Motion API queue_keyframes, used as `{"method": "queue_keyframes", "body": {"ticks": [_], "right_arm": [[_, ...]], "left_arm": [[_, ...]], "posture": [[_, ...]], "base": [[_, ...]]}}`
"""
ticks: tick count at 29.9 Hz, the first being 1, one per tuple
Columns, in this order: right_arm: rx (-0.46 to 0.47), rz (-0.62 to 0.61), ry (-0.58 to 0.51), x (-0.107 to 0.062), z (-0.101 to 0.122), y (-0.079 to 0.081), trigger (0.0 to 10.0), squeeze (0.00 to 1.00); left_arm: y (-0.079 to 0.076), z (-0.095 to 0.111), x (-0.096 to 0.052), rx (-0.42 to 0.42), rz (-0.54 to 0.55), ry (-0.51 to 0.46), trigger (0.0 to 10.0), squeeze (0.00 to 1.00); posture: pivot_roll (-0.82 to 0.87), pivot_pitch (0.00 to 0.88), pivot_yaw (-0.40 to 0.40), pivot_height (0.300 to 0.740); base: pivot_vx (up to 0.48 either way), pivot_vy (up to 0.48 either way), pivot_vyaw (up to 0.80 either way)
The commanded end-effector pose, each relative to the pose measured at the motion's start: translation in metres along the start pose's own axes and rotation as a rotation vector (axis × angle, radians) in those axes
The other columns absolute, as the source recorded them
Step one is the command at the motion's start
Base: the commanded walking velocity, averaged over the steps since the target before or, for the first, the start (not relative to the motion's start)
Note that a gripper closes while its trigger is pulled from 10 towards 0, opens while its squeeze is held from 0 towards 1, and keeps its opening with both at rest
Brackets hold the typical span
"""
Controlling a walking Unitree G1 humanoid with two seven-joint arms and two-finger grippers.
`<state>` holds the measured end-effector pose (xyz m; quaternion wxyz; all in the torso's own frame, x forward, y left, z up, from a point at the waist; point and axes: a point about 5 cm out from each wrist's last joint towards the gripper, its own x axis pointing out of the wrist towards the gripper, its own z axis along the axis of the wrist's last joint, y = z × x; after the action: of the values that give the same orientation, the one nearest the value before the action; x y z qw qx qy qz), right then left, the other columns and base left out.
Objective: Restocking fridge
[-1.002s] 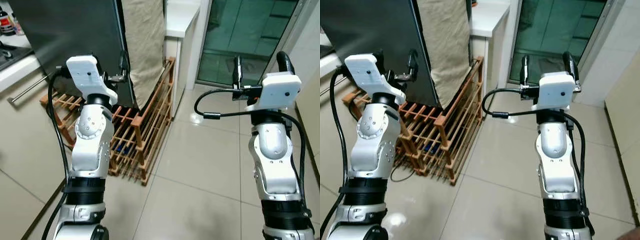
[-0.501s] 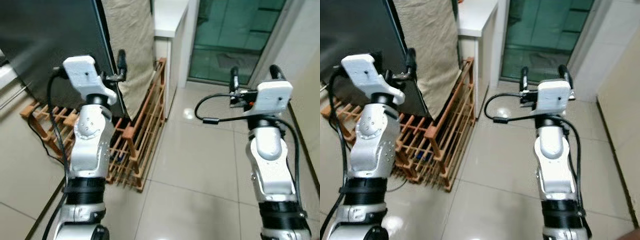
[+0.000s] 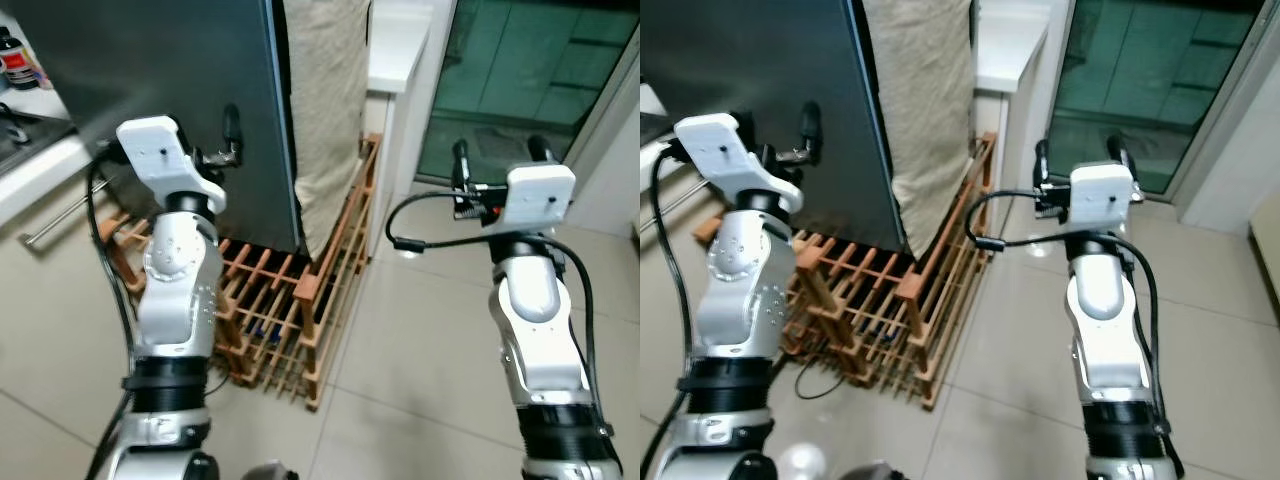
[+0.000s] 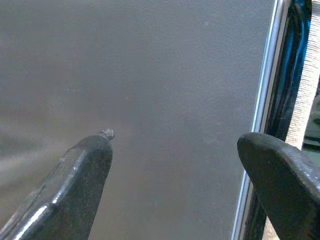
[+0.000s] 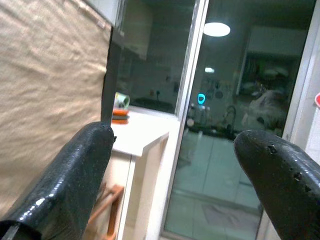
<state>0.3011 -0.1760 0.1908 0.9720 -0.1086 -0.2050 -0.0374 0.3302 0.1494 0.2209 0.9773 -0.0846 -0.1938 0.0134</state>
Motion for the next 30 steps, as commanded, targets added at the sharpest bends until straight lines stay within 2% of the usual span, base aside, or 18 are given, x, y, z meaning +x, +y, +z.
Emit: {"method": "queue_keyframes", "body": {"ticks": [1, 4, 5, 7, 8, 9, 11, 13, 14, 15, 16, 17, 18, 20, 22, 25, 30], "right_arm": [[0.017, -0.015, 0.005, 0.001, 0.001, -0.003, 10.0, 0.18], [0.099, -0.069, 0.073, 0.002, -0.008, -0.009, 10.0, 0.19], [0.099, -0.069, 0.073, 0.002, -0.008, -0.009, 10.0, 0.19], [0.176, -0.129, 0.176, 0.0, -0.024, -0.017, 10.0, 0.18], [0.176, -0.129, 0.176, 0.0, -0.024, -0.017, 10.0, 0.18], [0.178, -0.121, 0.224, -0.002, -0.031, -0.017, 10.0, 0.16], [0.168, -0.135, 0.229, -0.005, -0.031, -0.019, 10.0, 0.16], [0.11, -0.137, 0.258, -0.02, -0.03, -0.018, 10.0, 0.17], [0.11, -0.137, 0.258, -0.02, -0.03, -0.018, 10.0, 0.17], [0.047, -0.121, 0.228, -0.04, -0.015, -0.019, 10.0, 0.18], [0.047, -0.121, 0.228, -0.04, -0.015, -0.019, 10.0, 0.18], [0.03, -0.115, 0.201, -0.047, -0.007, -0.019, 10.0, 0.18], [0.028, -0.102, 0.186, -0.056, -0.003, -0.019, 10.0, 0.18], [0.032, -0.095, 0.169, -0.068, 0.001, -0.02, 10.0, 0.18], [0.019, -0.103, 0.134, -0.074, 0.009, -0.024, 10.0, 0.18], [0.02, -0.108, 0.128, -0.077, 0.013, -0.026, 10.0, 0.18], [0.05, -0.108, 0.237, -0.087, 0.003, -0.028, 10.0, 0.18]], "left_arm": [[-0.002, 0.001, 0.003, 0.006, -0.005, 0.01, 10.0, 0.0], [-0.012, -0.008, 0.004, 0.008, -0.068, 0.075, 10.0, 0.0], [-0.012, -0.008, 0.004, 0.008, -0.068, 0.075, 10.0, 0.0], [-0.027, -0.021, 0.008, 0.041, -0.141, 0.153, 10.0, 0.0], [-0.027, -0.021, 0.008, 0.041, -0.141, 0.153, 10.0, 0.0], [-0.029, -0.021, 0.01, 0.071, -0.155, 0.153, 10.0, 0.0], [-0.024, -0.024, 0.008, 0.077, -0.151, 0.175, 10.0, 0.0], [-0.012, -0.033, -0.013, 0.101, -0.17, 0.225, 10.0, 0.0], [-0.012, -0.033, -0.013, 0.101, -0.17, 0.225, 10.0, 0.0], [-0.001, -0.039, -0.044, 0.122, -0.22, 0.291, 10.0, 0.0], [-0.001, -0.039, -0.044, 0.122, -0.22, 0.291, 10.0, 0.0], [0.002, -0.039, -0.054, 0.111, -0.238, 0.314, 10.0, 0.0], [0.003, -0.037, -0.063, 0.091, -0.242, 0.314, 10.0, 0.0], [0.001, -0.028, -0.071, 0.083, -0.252, 0.267, 10.0, 0.0], [0.0, -0.016, -0.071, 0.058, -0.223, 0.192, 10.0, 0.0], [0.001, -0.011, -0.072, 0.077, -0.2, 0.151, 10.0, 0.0], [0.005, -0.015, -0.069, 0.127, -0.149, 0.177, 10.0, 0.0]], "posture": [[-0.11, 0.0, 0.028, 0.732], [-0.11, 0.0, 0.027, 0.732], [-0.11, 0.0, 0.027, 0.732], [-0.11, 0.0, 0.031, 0.732], [-0.11, 0.0, 0.031, 0.732], [-0.12, 0.0, 0.038, 0.732], [-0.12, 0.0, 0.045, 0.732], [-0.13, 0.0, 0.043, 0.732], [-0.13, 0.0, 0.043, 0.732], [-0.13, 0.0, 0.038, 0.732], [-0.13, 0.0, 0.038, 0.732], [-0.13, 0.001, 0.033, 0.732], [-0.13, 0.001, 0.03, 0.732], [-0.14, 0.012, 0.021, 0.732], [-0.14, 0.022, 0.01, 0.732], [-0.14, 0.027, 0.004, 0.732], [-0.14, 0.037, -0.003, 0.732]], "base": [[0.0, 0.0, 0.0], [0.0, 0.0, 0.0], [0.0, 0.0, 0.0], [0.0, 0.0, 0.0], [0.0, 0.0, 0.0], [0.0, 0.0, 0.0], [0.0, 0.0, 0.0], [0.0, 0.0, 0.0], [0.0, 0.0, 0.0], [0.0, 0.0, 0.0], [0.0, 0.0, 0.0], [0.0, 0.0, 0.0], [0.0, 0.0, 0.0], [0.0, 0.0, 0.0], [0.0, 0.0, 0.0], [0.0, 0.0, 0.0], [0.0, 0.0, 0.0]]}}
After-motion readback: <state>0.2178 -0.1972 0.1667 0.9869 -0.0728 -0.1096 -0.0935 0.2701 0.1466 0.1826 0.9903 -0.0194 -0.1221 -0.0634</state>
